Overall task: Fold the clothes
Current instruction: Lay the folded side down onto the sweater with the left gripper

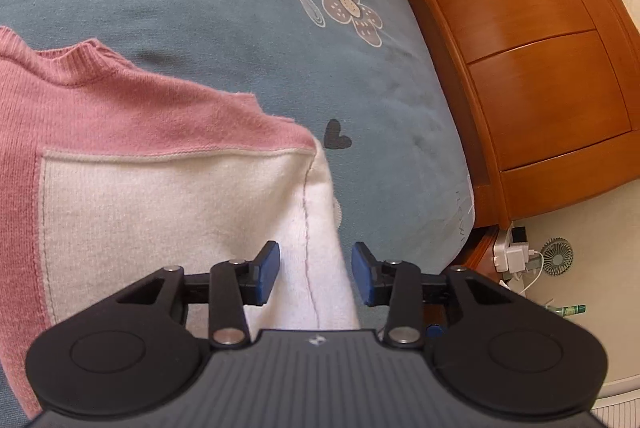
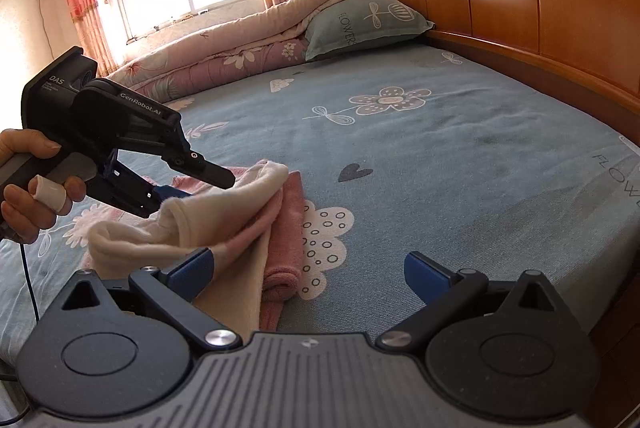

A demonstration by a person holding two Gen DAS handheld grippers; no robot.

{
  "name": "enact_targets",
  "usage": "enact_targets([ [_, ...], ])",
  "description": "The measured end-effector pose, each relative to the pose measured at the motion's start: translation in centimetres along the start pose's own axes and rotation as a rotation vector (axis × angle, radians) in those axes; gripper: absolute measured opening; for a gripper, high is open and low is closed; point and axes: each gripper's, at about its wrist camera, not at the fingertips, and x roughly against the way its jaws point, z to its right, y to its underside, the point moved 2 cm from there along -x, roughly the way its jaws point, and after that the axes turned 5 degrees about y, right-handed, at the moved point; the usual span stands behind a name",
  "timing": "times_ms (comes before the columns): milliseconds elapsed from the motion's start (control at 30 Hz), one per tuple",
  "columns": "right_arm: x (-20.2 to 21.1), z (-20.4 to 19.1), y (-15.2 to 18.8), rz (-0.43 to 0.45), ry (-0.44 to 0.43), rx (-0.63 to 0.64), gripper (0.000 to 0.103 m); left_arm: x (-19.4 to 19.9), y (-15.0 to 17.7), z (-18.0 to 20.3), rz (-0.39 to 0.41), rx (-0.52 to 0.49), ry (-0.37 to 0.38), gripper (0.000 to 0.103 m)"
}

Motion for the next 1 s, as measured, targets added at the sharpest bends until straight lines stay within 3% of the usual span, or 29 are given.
enact_targets([
  [167,0.2,0.8,0.1,-0.009,0.004,-0.031,0.103,2.3,1.9,-0.2,0.044,-0.129,-0.101,0.047],
  [267,0.3,1.2,0.0,-0.029,-0.055,-0.084,0.103,3.7,3.0,-0.3,0.071,-0.207,-0.162,0.052],
  [400,-0.2,1.9,-0.1,-0.087,-0.192,-0.201,0.103,5.5,4.4,-0.4,0.106,-0.311,-0.243,0.056],
  [567,-2.1,2.7,0.6,-0.246,-0.444,-0.445,0.103,7.8,6.5,-0.4,0.15,-0.443,-0.342,0.058],
  [667,-3.1,2.8,1.6,-0.333,-0.537,-0.555,0.103,8.6,8.8,-0.2,0.178,-0.535,-0.396,0.066],
  [800,-4.3,1.8,2.7,-0.424,-0.58,-0.613,0.103,8.5,11.2,0.2,0.181,-0.622,-0.403,0.07],
  [1000,-5.7,0.3,3.2,-0.5,-0.586,-0.619,0.103,8.4,11.5,0.2,0.204,-0.591,-0.376,0.071],
])
